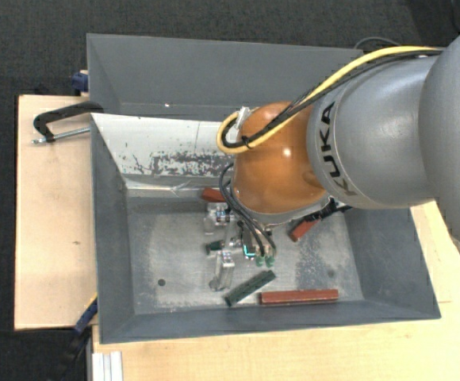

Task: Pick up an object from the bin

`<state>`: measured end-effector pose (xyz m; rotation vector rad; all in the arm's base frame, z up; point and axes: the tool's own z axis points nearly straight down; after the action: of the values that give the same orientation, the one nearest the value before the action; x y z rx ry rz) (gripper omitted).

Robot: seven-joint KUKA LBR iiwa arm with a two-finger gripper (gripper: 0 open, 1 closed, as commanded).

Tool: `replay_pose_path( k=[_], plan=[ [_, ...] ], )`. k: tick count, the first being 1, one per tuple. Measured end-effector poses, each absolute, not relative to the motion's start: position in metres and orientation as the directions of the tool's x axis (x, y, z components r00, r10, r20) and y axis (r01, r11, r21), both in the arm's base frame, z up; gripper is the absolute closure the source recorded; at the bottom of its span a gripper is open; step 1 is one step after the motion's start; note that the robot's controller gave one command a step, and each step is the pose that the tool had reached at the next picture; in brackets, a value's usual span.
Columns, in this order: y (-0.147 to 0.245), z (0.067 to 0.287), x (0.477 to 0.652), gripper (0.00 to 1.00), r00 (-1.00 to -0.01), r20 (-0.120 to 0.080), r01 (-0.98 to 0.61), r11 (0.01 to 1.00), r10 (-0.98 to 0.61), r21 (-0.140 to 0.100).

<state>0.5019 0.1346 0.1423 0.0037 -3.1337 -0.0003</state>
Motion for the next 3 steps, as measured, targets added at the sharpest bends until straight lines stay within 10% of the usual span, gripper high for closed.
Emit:
replay_pose_path(
  k=[1,3],
  plan=[
    [0.134,0.146,0.503,0.00,-1.000,0.001,0.000,1.000,0.000,0.001],
    [0.066,0.048,0.535,0.00,-1.000,-0.006,0.017,1.000,0.017,0.003]
  ],
)
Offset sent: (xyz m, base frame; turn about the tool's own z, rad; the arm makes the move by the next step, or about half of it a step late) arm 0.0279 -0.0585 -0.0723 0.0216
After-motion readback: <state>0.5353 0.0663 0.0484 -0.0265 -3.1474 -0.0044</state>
